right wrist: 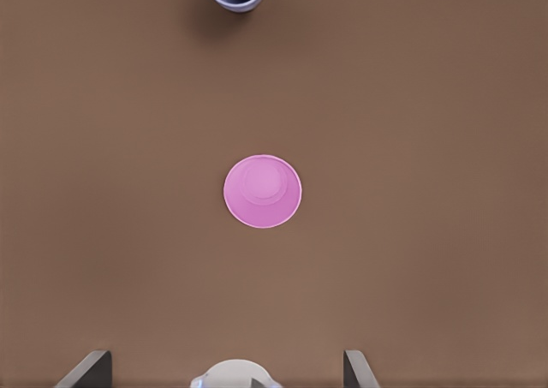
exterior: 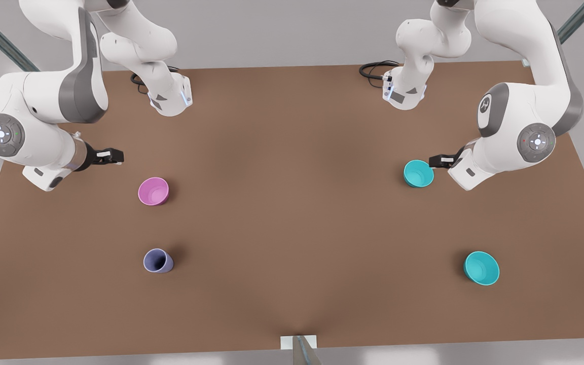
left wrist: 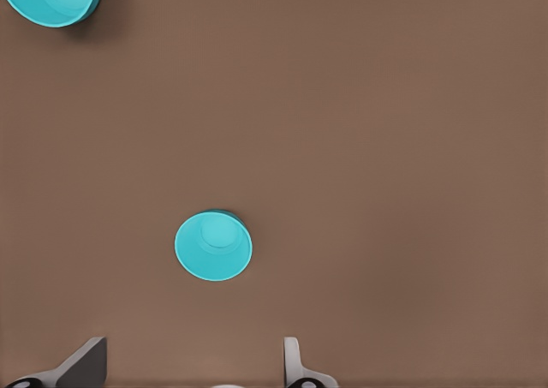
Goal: Stack the blue bowl on the pink bowl
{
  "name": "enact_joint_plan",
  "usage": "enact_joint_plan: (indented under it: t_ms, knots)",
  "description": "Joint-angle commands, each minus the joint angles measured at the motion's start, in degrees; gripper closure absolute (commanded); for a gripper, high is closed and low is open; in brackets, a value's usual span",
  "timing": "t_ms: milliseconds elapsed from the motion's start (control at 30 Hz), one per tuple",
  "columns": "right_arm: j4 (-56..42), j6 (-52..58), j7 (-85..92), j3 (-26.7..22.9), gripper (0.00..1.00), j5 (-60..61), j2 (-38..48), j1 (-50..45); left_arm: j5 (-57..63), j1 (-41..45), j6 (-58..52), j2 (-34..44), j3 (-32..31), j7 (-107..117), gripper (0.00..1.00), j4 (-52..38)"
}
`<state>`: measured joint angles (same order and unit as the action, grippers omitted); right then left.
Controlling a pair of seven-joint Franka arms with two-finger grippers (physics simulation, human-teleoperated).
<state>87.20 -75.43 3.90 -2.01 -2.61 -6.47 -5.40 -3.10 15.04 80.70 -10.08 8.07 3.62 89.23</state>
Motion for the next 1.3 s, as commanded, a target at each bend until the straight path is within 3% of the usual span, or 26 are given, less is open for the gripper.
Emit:
enact_joint_plan:
  t_ms: [0, 167, 233, 367, 833, 1067, 1267]
  knots:
    - [-0.10, 0.02, -0.21, -0.10, 0.00, 0.23, -0.03, -0.05, 0.02, 0.08, -0.99, 0.06, 0.01, 0.16, 0.00, -0.02]
    - [-0.11, 2.39, 0.84, -0.02, 0.00, 0.41, -2.49, 0.04, -0.15, 0.08, -1.08, -0.12, 0.01, 0.07, 0.00, -0.02]
    - [-0.54, 3.18, 0.76, 0.51, 0.00, 1.11, -7.31, -0.23, -0.15, 0.08, -1.08, -0.12, 0.01, 0.07, 0.00, -0.02]
    - [7.88, -13.77, 3.31, -0.19, 0.00, 7.62, -13.04, 7.77, -0.15, 0.08, -1.08, -0.12, 0.01, 0.07, 0.00, -0.02]
    - [32.06, -54.82, 9.02, 0.16, 0.00, 10.34, -14.71, 11.64, -3.67, -0.80, -2.13, -0.12, 0.10, 0.16, 0.00, -3.36]
    - [41.55, -55.71, 13.32, 0.25, 0.00, 14.03, -11.02, 12.60, -3.76, -2.12, -3.54, 0.15, 0.10, 0.07, 0.00, -4.15]
    - [42.79, -56.94, 13.06, 0.25, 0.00, 14.74, -13.39, 12.43, -3.76, -2.03, -3.62, -0.12, 0.10, 0.16, 0.00, -4.07]
